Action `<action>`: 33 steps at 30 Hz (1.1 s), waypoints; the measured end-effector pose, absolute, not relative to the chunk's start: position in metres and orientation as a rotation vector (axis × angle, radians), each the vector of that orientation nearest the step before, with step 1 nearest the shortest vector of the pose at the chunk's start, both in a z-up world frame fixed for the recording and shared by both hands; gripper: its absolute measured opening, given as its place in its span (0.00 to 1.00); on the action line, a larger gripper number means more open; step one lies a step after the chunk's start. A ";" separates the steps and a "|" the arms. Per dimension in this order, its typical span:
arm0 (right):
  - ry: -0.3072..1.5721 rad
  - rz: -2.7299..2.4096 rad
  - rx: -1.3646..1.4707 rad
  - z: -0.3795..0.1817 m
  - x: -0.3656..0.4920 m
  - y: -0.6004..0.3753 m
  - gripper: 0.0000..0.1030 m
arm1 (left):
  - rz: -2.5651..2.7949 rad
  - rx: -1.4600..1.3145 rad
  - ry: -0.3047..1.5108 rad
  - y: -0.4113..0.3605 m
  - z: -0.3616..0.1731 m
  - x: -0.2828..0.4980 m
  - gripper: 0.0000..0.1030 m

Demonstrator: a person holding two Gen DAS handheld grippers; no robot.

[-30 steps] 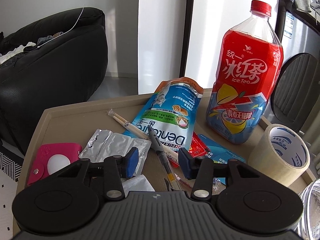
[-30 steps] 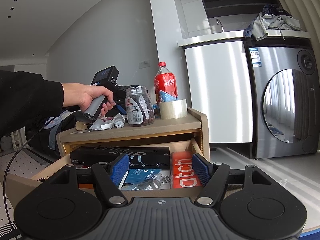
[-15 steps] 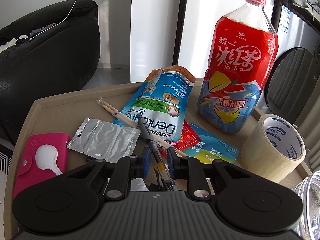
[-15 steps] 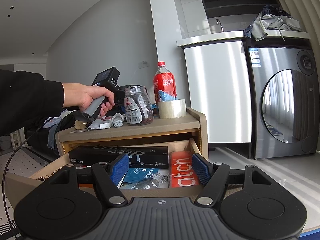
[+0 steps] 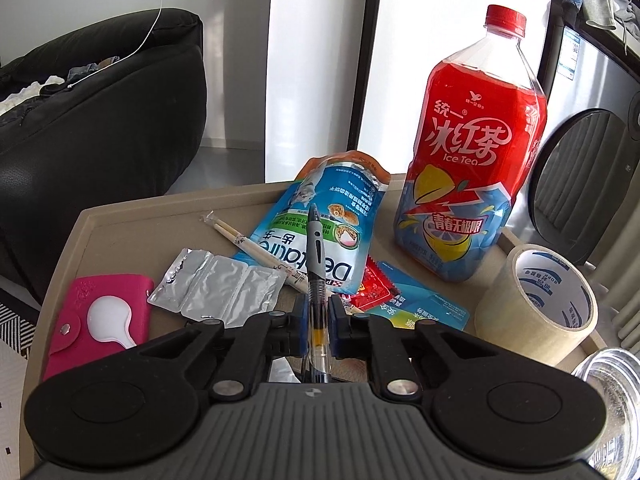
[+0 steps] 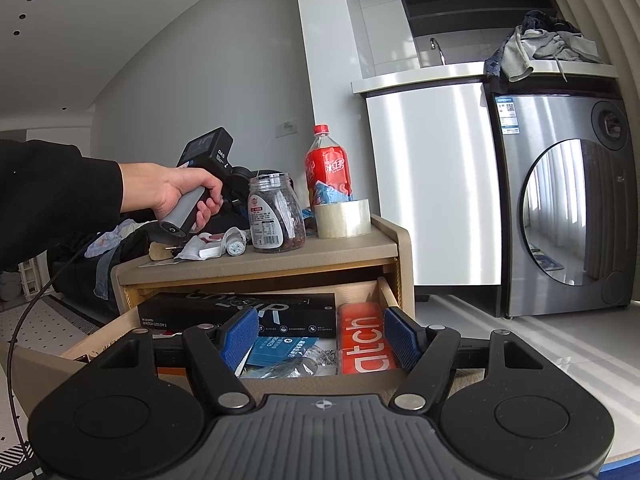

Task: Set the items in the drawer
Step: 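Lower the left gripper onto the pen and close on it, then lift the pen up with the left gripper, then carry the pen in the left gripper over the open drawer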

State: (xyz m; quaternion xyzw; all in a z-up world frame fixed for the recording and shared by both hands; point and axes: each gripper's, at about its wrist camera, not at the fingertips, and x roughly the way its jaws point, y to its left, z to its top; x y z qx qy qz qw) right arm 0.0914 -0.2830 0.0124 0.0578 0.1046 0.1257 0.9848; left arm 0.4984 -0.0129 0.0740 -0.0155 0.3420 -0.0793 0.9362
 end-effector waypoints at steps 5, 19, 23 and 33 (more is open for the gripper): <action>0.202 0.251 0.114 0.015 0.087 -0.282 0.71 | -0.161 -0.051 0.660 -0.010 0.090 0.489 0.11; 0.177 0.251 0.102 0.025 0.070 -0.277 0.71 | -0.158 -0.054 0.554 -0.004 0.136 0.447 0.11; 0.166 0.249 0.095 0.028 0.066 -0.275 0.71 | -0.163 -0.039 0.525 -0.002 0.149 0.427 0.11; 0.142 0.258 0.078 0.037 0.052 -0.266 0.71 | -0.165 0.001 0.488 0.008 0.169 0.378 0.11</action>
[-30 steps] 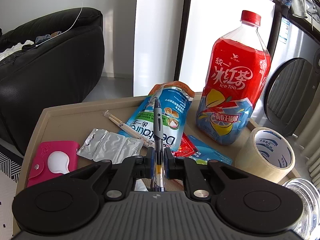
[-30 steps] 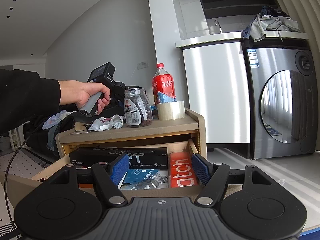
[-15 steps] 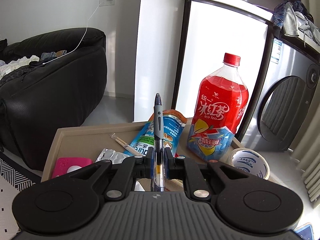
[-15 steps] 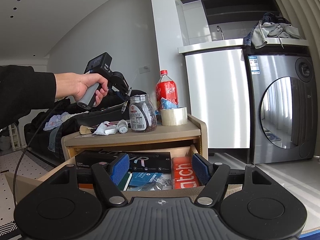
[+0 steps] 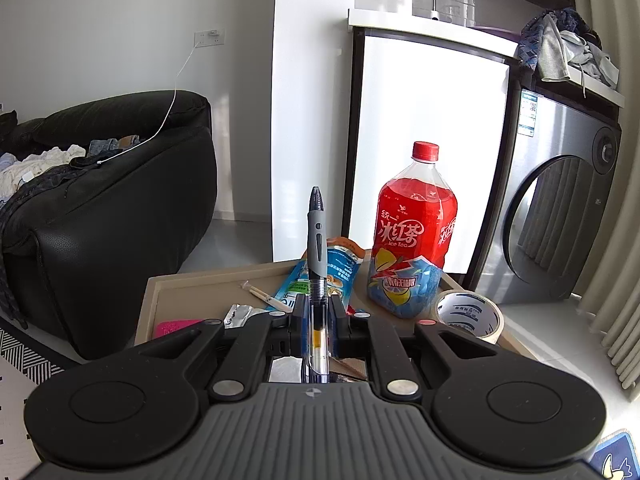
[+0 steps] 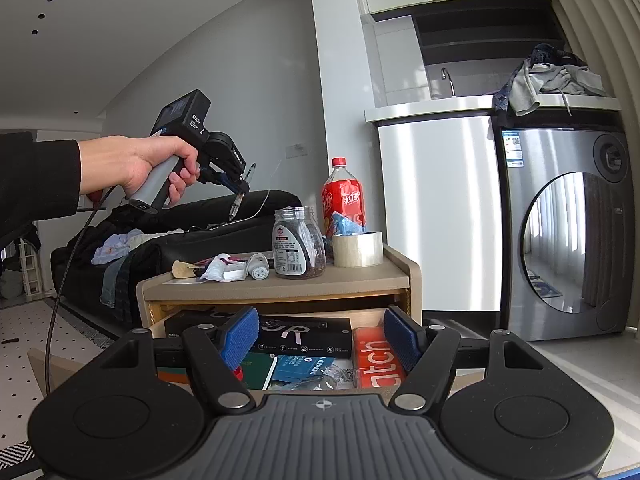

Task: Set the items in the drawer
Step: 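Carry the pen in the left gripper over the open drawer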

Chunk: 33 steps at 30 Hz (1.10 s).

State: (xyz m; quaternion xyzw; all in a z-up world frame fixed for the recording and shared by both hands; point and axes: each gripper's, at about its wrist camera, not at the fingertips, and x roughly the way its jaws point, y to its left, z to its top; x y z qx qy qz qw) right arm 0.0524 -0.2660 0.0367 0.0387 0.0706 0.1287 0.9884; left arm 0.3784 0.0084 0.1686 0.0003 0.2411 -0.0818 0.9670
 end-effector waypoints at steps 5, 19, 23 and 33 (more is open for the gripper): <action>0.135 0.267 0.068 0.040 0.046 -0.262 0.71 | -0.183 0.013 0.466 0.016 0.171 0.348 0.11; 0.130 0.277 0.056 0.042 0.030 -0.257 0.71 | -0.281 0.003 0.430 0.025 0.150 0.250 0.11; 0.130 0.281 0.044 0.042 0.027 -0.254 0.71 | -0.301 0.019 0.447 0.022 0.134 0.236 0.11; 0.138 0.287 0.037 0.042 0.023 -0.253 0.71 | -0.329 0.130 0.523 0.008 0.086 0.215 0.11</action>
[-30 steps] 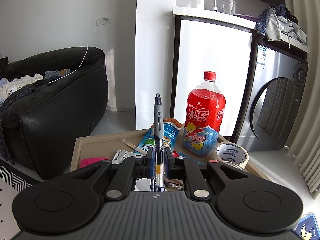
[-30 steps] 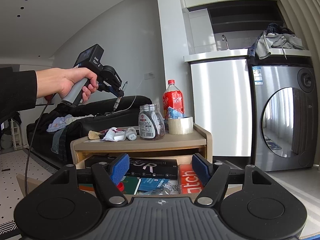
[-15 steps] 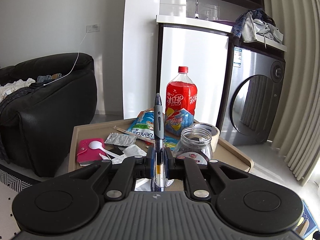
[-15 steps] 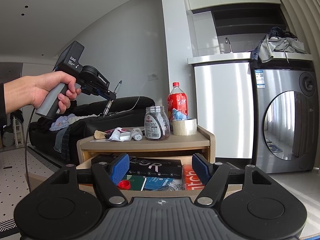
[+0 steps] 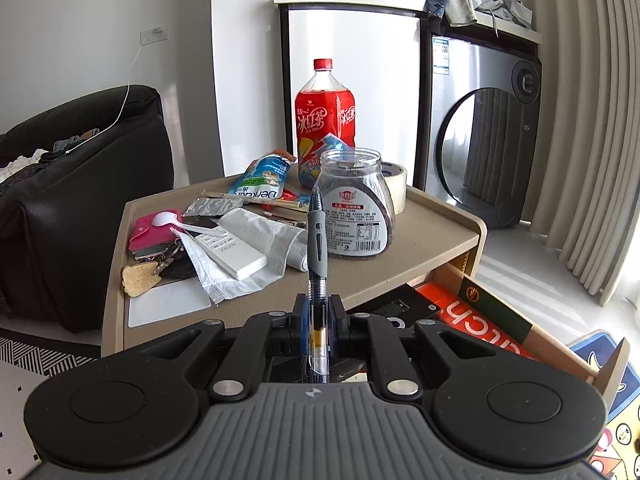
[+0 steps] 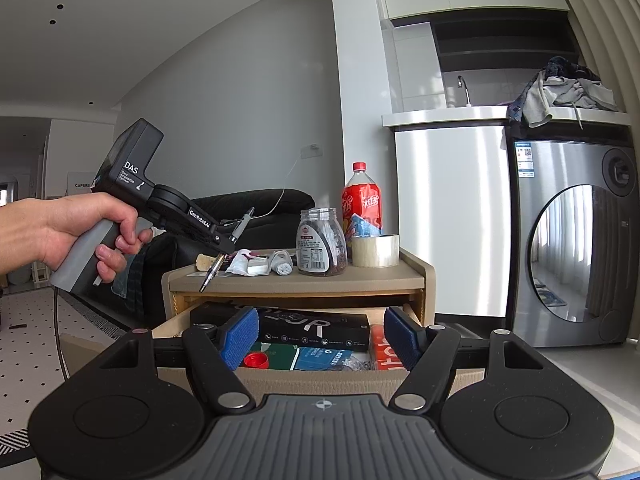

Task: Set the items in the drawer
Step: 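Carry the pen in the left gripper over the open drawer, then lower the pen into the drawer and open the left gripper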

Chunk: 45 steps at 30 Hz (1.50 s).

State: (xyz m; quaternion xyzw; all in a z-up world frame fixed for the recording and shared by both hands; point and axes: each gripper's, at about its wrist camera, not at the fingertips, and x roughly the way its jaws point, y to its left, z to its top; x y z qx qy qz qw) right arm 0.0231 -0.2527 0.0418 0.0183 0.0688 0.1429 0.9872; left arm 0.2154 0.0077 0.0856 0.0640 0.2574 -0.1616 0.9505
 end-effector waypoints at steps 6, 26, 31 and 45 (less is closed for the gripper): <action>0.146 0.291 0.032 0.040 0.024 -0.251 0.71 | -0.361 0.162 0.579 0.003 0.062 0.213 0.11; 0.157 0.300 0.031 0.037 0.024 -0.247 0.71 | -0.433 0.355 0.738 -0.011 0.023 0.219 0.11; 0.162 0.297 0.032 0.035 0.024 -0.248 0.71 | -0.441 0.451 0.761 -0.020 0.014 0.223 0.11; 0.170 0.294 0.033 0.034 0.024 -0.248 0.71 | -0.476 0.598 0.809 -0.032 -0.004 0.225 0.11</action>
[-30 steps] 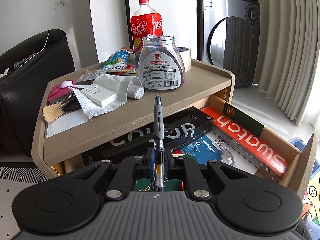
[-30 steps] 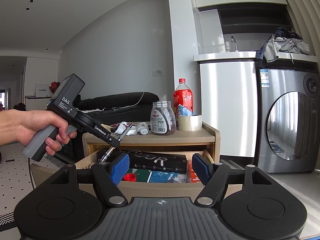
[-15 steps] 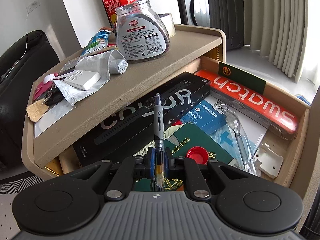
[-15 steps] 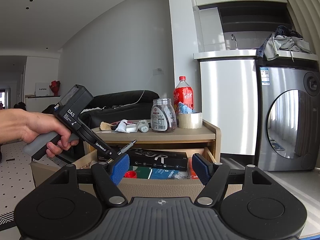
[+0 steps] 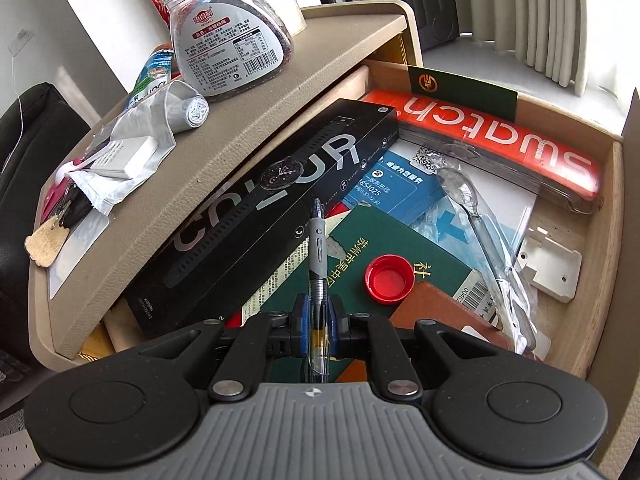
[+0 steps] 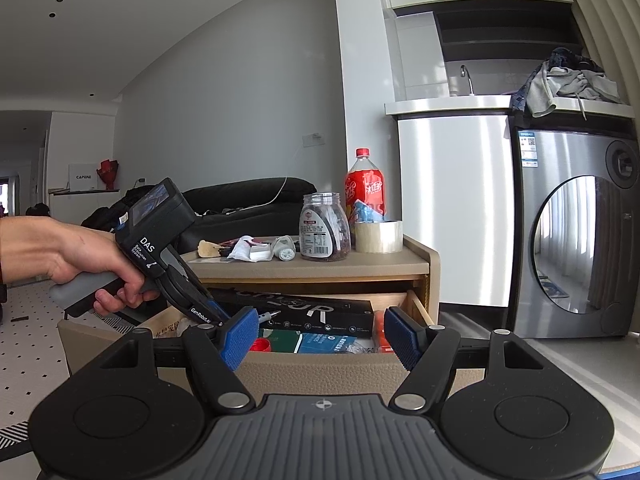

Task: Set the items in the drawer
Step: 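Lower the pen into the drawer and open the left gripper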

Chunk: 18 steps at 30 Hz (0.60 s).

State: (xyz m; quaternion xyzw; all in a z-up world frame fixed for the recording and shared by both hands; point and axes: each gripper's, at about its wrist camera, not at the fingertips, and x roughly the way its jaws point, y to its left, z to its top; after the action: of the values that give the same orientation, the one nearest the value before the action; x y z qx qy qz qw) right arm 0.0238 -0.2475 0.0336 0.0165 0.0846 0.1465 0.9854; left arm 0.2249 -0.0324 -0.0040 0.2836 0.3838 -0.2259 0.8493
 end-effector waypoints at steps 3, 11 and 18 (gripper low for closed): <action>0.172 0.295 0.034 0.034 0.025 -0.248 0.71 | -0.474 0.598 0.807 -0.033 -0.004 0.224 0.11; 0.171 0.298 0.031 0.035 0.026 -0.248 0.71 | -0.468 0.581 0.787 -0.030 0.001 0.220 0.12; 0.172 0.301 0.029 0.034 0.027 -0.247 0.71 | -0.436 0.495 0.709 -0.019 0.021 0.208 0.19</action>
State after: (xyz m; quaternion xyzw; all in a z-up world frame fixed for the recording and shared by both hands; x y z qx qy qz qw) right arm 0.0272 -0.2467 0.0342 0.0142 0.0855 0.1496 0.9849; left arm 0.2083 -0.0194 0.0206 0.2379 0.3407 -0.2097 0.8851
